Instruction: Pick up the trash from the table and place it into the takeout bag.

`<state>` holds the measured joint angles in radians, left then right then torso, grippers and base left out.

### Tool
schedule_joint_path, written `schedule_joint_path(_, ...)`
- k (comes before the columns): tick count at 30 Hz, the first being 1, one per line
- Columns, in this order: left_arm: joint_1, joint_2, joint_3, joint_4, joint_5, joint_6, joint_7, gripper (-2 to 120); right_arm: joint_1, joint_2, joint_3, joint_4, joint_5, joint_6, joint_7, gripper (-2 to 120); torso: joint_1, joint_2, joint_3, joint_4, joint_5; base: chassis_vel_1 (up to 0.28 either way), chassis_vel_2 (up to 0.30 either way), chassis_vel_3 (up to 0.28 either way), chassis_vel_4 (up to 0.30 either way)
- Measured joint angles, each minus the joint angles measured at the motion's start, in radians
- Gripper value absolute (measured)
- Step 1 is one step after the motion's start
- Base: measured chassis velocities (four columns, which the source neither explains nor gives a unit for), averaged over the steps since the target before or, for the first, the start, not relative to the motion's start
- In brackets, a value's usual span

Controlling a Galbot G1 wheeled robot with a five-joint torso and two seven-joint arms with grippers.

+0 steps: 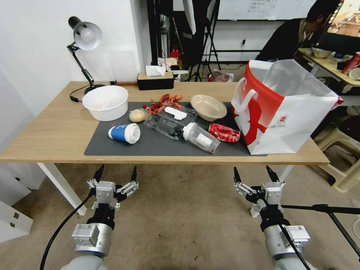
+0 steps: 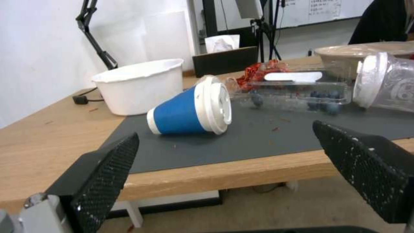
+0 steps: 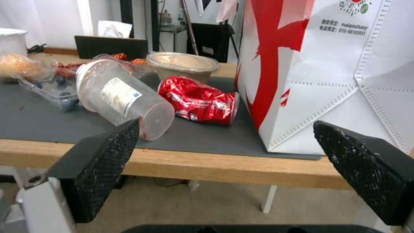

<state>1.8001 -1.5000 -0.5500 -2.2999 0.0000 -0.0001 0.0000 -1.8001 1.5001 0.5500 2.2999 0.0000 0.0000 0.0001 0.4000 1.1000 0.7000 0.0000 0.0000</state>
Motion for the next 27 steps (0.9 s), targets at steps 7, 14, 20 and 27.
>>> schedule_joint_path(7, -0.007, -0.001, 0.002, -0.002, -0.015, 0.018, -0.001, 100, 0.005, -0.001, 0.001, 0.004, 0.005, -0.015, 0.0, 100, 0.0, 0.0, 0.0, 0.0, 0.0, 0.0, 0.0, 0.0, 0.0)
schedule_joint_path(14, -0.073, -0.012, 0.031, -0.052, -0.135, 0.183, -0.018, 100, 0.058, -0.018, 0.035, 0.064, 0.062, -0.174, 0.011, 100, 0.0, 0.0, 0.0, 0.0, 0.0, 0.0, 0.0, 0.0, 0.0)
schedule_joint_path(20, -0.126, -0.023, 0.057, -0.1, -0.247, 0.321, -0.03, 100, 0.106, -0.033, 0.064, 0.116, 0.114, -0.316, 0.021, 100, 0.0, 0.0, 0.0, -0.0002, -0.0001, 0.0, 0.0, 0.0, 0.0)
schedule_joint_path(27, -0.127, -0.017, 0.06, -0.095, -0.264, 0.273, -0.017, 100, 0.167, -0.098, 0.083, 0.141, 0.231, -0.392, 0.05, 100, 0.0, 0.0, 0.0, 0.0002, -0.0002, 0.0, 0.0, 0.0, 0.0)
